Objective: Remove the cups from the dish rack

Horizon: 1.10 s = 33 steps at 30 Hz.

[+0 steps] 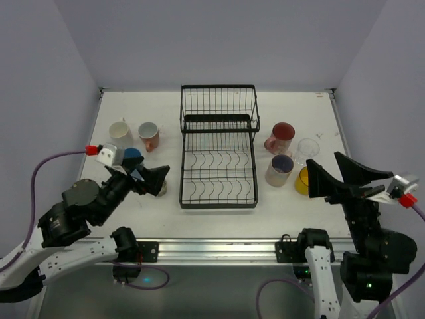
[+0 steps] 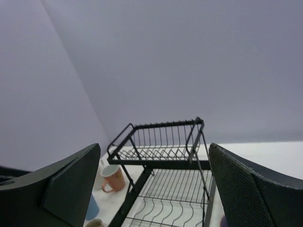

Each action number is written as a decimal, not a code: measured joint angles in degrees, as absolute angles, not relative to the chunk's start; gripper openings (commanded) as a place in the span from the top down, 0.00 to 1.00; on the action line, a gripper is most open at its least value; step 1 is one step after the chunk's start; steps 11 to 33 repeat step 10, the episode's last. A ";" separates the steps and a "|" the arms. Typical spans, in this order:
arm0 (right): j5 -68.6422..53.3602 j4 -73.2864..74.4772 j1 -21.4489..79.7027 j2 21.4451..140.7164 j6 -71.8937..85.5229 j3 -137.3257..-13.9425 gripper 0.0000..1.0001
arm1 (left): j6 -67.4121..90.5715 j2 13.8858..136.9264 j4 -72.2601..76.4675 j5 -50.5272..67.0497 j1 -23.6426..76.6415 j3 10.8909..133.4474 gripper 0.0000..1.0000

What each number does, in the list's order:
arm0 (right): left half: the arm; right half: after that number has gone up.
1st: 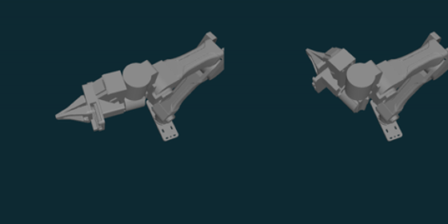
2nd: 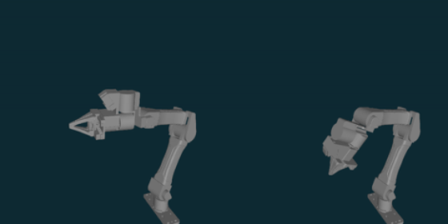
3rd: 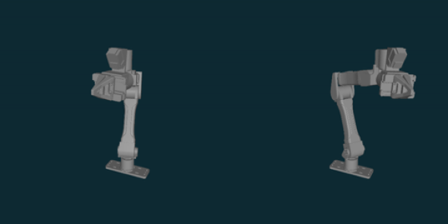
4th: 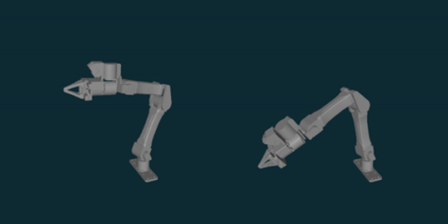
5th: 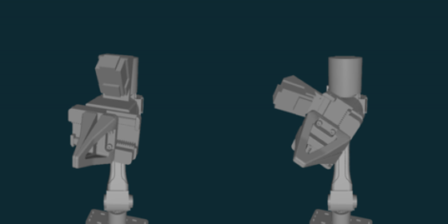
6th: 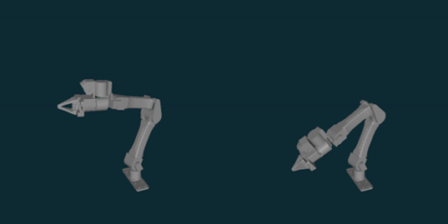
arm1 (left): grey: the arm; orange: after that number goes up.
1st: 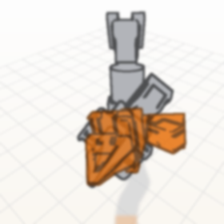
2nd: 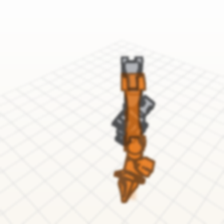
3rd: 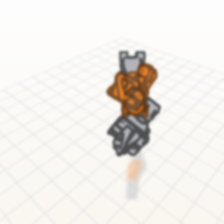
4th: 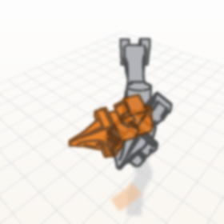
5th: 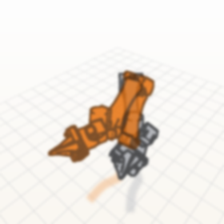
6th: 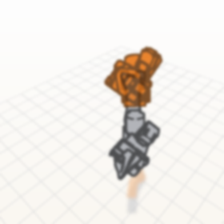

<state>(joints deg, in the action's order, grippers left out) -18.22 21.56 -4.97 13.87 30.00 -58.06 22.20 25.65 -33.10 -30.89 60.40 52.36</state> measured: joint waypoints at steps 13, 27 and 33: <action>-19.16 21.80 -4.95 10.31 29.80 -64.16 0.01 | 14.72 28.69 -25.23 -30.20 60.38 70.85 0.00; -19.16 21.80 -4.95 10.31 29.80 -64.16 0.01 | 14.72 28.69 -25.23 -30.20 60.38 70.85 0.00; -19.16 21.80 -4.95 10.31 29.80 -64.16 0.01 | 14.72 28.69 -25.23 -30.20 60.38 70.85 0.00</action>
